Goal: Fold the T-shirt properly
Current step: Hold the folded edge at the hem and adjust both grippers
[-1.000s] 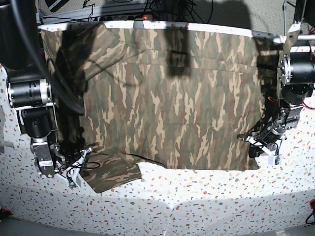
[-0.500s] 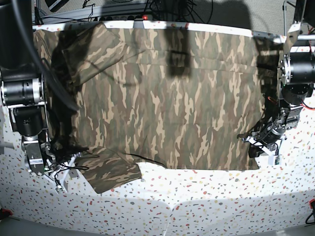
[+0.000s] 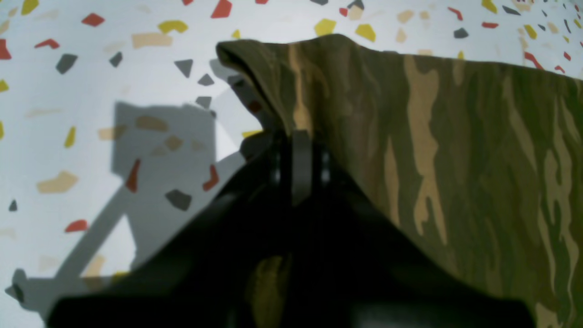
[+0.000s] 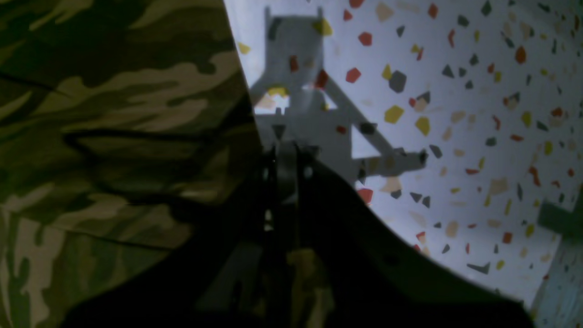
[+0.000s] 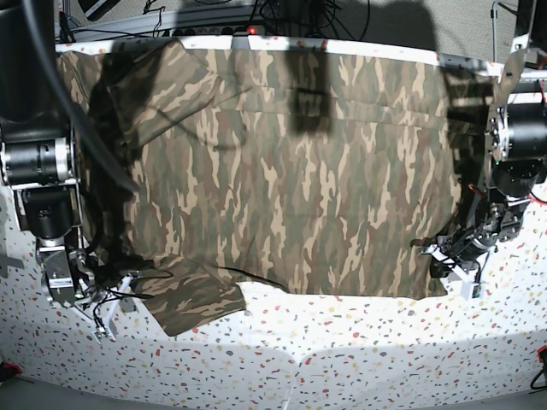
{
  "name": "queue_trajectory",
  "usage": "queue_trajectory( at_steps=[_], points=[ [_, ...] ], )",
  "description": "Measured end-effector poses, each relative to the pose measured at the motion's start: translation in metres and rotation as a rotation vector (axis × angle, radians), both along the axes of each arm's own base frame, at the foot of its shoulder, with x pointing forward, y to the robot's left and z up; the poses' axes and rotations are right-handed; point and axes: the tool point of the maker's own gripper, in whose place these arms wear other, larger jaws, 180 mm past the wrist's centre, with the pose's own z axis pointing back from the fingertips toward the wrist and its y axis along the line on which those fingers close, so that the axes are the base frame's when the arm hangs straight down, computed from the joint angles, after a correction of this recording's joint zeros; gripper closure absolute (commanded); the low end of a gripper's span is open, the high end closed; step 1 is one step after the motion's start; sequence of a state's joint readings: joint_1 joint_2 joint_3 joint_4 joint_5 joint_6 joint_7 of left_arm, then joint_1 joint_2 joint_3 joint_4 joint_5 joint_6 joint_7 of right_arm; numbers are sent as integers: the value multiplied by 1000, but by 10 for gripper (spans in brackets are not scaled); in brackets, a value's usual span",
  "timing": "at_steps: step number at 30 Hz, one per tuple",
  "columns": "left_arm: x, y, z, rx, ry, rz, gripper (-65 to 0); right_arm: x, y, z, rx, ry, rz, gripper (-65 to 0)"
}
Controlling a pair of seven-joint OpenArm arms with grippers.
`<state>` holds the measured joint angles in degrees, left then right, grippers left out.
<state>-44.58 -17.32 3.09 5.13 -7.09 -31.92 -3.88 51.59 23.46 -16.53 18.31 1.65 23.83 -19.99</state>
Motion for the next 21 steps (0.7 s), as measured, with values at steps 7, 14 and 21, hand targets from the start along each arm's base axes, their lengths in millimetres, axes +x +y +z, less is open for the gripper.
queue_trajectory(
  at_steps=[7,14,21],
  points=[
    [1,-4,0,-7,-9,-1,0,0,-14,7,-13,-25,-12,-280],
    [3,-11,1,-16,-22,-7,0,4,2,3,9,-28,8,-280],
    [3,-11,2,-17,-26,-6,0,-17,4,-25,26,35,-4,-280]
  ],
)
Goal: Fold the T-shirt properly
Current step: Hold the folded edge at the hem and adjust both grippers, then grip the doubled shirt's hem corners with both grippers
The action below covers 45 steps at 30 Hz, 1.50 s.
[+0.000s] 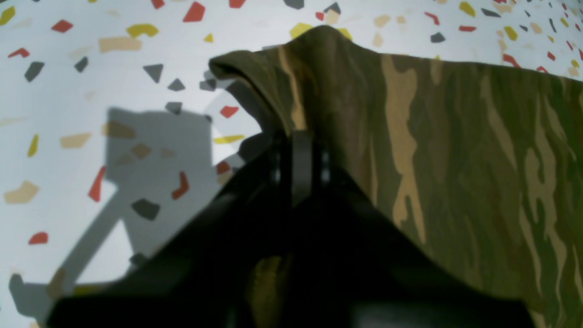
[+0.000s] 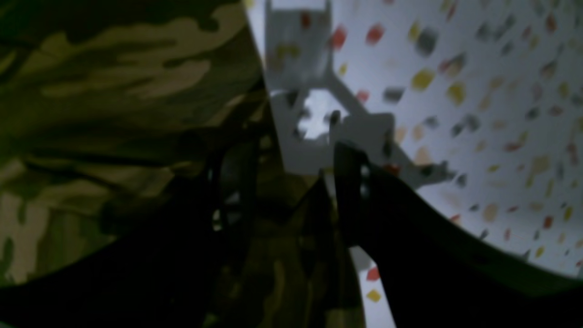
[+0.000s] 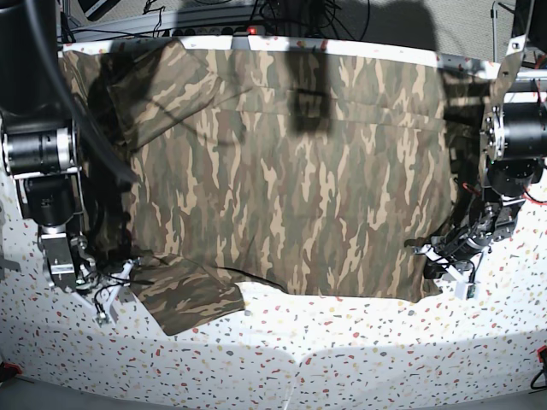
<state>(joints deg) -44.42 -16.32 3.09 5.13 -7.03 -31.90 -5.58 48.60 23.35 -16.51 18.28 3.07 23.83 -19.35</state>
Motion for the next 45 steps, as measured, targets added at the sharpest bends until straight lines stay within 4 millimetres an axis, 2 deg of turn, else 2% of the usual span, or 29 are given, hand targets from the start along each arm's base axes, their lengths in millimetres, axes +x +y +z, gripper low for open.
queue_trajectory(
  at_steps=[5,9,15,19,21,23,27,29,32,36,38,45],
  points=[
    [1,0,2,0,-11,2,0,-2,0,-2,-1,12,-3,-276],
    [1,0,2,0,-11,1,0,-9,2,-8,45,44,-37,-222],
    [1,0,2,-2,-18,4,0,-16,6,-17,82,61,-61,-219],
    [1,0,2,-3,-17,3,0,-20,16,-24,97,86,-56,-137],
    [1,0,1,-2,-16,3,0,-19,23,-26,104,88,-47,-123],
    [1,0,1,-2,-16,3,0,-19,23,-26,104,88,-46,-114],
    [1,0,1,-2,-15,3,0,-19,23,-26,104,87,-46,-25],
    [0,0,1,-2,-14,2,0,-19,23,-26,104,88,-46,-19],
    [0,0,1,-2,-14,2,0,-14,23,-23,95,59,-32,-37],
    [0,0,1,-2,-14,3,0,-4,16,-13,88,-41,-12,-214],
    [0,0,1,-2,-14,3,0,-1,14,-8,118,-61,-34,-269],
    [0,0,1,-2,-14,2,0,14,12,11,147,-114,-52,-272]
  ],
)
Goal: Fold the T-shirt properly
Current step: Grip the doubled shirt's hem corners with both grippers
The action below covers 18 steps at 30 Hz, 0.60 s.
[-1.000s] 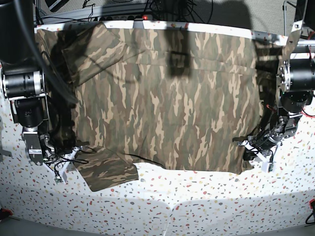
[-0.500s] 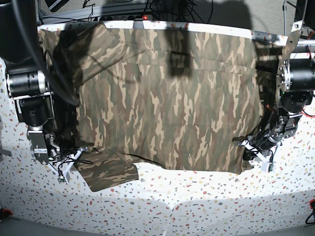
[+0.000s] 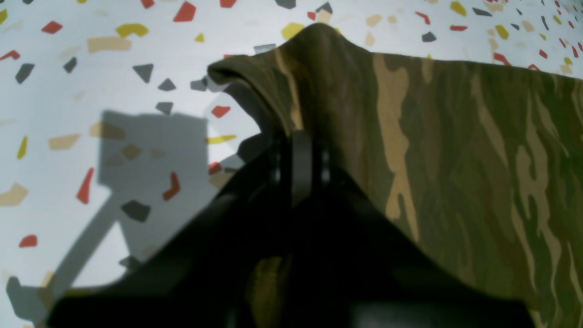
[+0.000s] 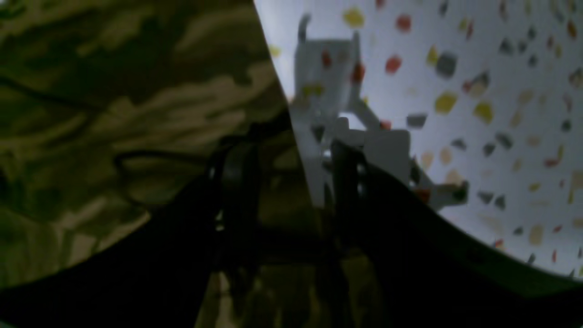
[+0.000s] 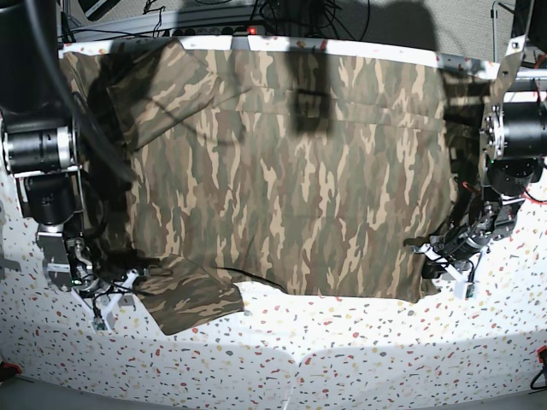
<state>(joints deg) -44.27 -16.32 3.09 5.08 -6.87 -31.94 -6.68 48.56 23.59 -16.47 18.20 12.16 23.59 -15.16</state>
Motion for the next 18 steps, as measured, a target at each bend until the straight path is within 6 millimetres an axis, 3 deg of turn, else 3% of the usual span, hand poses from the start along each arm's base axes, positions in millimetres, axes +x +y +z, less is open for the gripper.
queue_trajectory(
  at_steps=[12,18],
  points=[
    [-1,0,-1,-1,-1,1,0,-20,-16,-14,-27,114,-36,-256],
    [-1,0,-1,-1,-1,1,0,-31,-1,-26,-10,197,0,-244]
  ],
)
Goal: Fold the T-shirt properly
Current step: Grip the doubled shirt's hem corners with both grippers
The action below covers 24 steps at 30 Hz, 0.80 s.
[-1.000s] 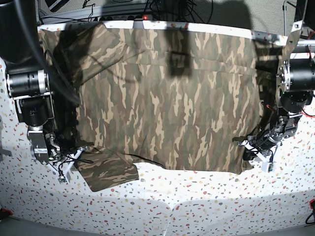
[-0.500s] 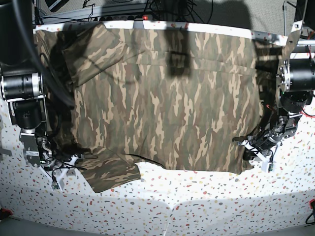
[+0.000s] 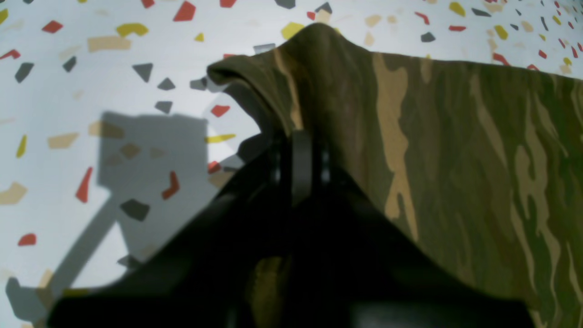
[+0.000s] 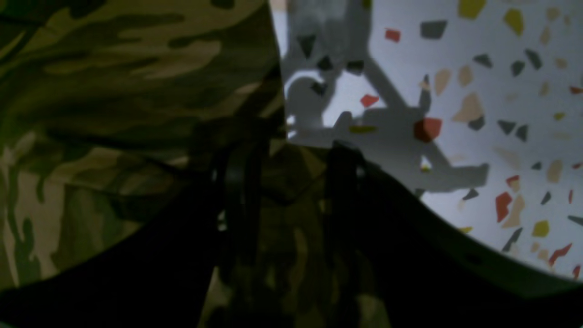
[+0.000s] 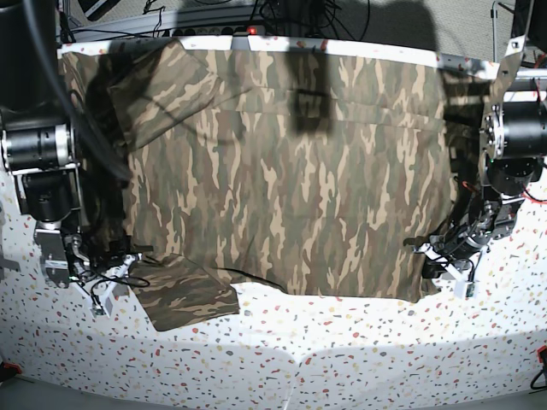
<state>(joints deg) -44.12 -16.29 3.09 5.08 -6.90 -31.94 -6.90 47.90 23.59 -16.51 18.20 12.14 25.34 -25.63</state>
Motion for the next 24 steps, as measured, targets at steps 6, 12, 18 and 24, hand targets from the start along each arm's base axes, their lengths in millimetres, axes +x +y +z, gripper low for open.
queue_trajectory(
  at_steps=[6,12,18,24],
  points=[
    [0,0,0,1,0,1,0,-4,11,-9,17,9,12,-180],
    [0,0,0,1,0,0,0,-4,20,-12,27,13,22,-91],
    [0,0,0,0,0,0,0,-4,21,-12,29,13,22,-7],
    [0,0,0,0,0,0,0,1,21,-9,34,-22,26,0]
  ],
)
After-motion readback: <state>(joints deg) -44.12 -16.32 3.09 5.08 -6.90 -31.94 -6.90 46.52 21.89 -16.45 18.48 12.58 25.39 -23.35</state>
